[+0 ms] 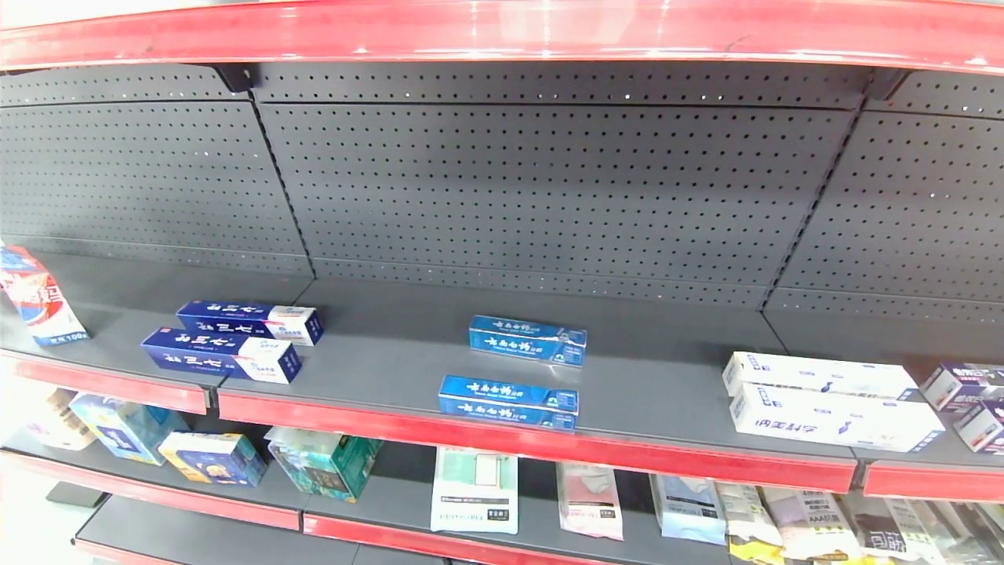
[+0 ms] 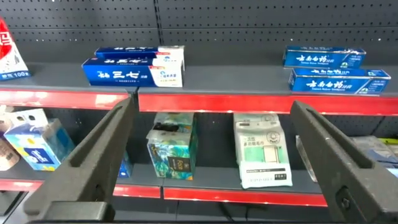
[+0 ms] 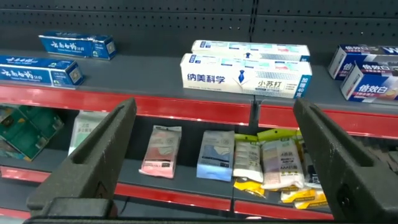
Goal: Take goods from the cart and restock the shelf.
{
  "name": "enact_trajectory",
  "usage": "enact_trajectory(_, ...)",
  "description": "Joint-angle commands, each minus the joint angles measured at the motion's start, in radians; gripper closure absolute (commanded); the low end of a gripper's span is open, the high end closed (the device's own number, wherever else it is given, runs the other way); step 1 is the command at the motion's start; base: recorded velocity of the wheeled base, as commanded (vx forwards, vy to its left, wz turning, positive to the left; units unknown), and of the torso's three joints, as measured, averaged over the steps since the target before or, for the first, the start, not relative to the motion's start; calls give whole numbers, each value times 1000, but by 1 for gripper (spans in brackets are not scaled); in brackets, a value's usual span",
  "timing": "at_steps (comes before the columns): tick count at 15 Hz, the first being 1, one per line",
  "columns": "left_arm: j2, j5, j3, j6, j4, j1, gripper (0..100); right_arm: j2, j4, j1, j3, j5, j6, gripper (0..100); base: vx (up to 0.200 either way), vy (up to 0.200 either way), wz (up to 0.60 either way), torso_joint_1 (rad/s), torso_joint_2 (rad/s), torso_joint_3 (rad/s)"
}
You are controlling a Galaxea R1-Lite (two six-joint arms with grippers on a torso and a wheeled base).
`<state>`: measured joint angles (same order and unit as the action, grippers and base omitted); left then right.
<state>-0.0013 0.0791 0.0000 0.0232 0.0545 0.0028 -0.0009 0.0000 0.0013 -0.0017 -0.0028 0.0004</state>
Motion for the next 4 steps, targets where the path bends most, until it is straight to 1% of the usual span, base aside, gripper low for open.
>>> enact_trajectory(1,1,1,0,-2,1,0,0,1,0,0,0,0,0,0,0,0,0,0,0,0)
enact_trajectory(4,1,1,0,0,1,0,0,1,0,0,0,0,0,0,0,0,0,0,0,0)
